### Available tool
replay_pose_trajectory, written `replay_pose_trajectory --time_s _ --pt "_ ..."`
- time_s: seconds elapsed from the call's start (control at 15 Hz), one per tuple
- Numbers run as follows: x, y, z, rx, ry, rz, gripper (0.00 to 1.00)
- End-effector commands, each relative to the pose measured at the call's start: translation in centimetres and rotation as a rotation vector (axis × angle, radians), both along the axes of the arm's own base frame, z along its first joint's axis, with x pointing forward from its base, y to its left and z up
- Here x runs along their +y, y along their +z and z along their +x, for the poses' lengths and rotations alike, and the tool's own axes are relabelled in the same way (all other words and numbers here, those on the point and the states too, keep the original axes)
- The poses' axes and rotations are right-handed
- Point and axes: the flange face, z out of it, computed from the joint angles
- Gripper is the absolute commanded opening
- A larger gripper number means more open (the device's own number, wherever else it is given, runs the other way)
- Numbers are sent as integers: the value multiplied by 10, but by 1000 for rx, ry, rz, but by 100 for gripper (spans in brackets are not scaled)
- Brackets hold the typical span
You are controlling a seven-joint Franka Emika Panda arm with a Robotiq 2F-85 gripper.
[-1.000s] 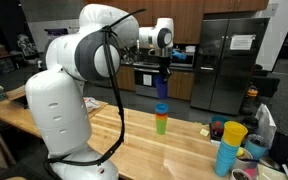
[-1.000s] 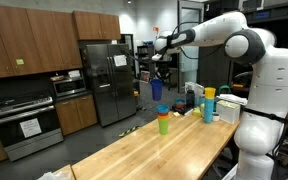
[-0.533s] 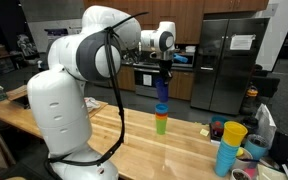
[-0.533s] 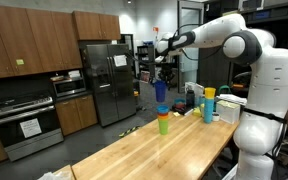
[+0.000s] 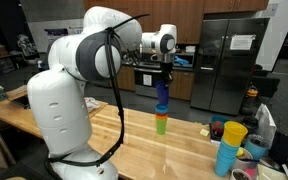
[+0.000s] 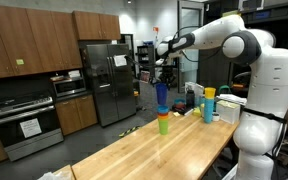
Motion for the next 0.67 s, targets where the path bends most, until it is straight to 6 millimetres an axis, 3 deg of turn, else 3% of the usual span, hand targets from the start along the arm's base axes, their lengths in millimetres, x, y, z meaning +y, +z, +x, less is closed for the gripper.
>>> replay_pose_trajectory --time_s 0.0,0.6 --pt "-9 2 -6 1 5 7 1" --pt "-23 -8 -13 18 -6 2 1"
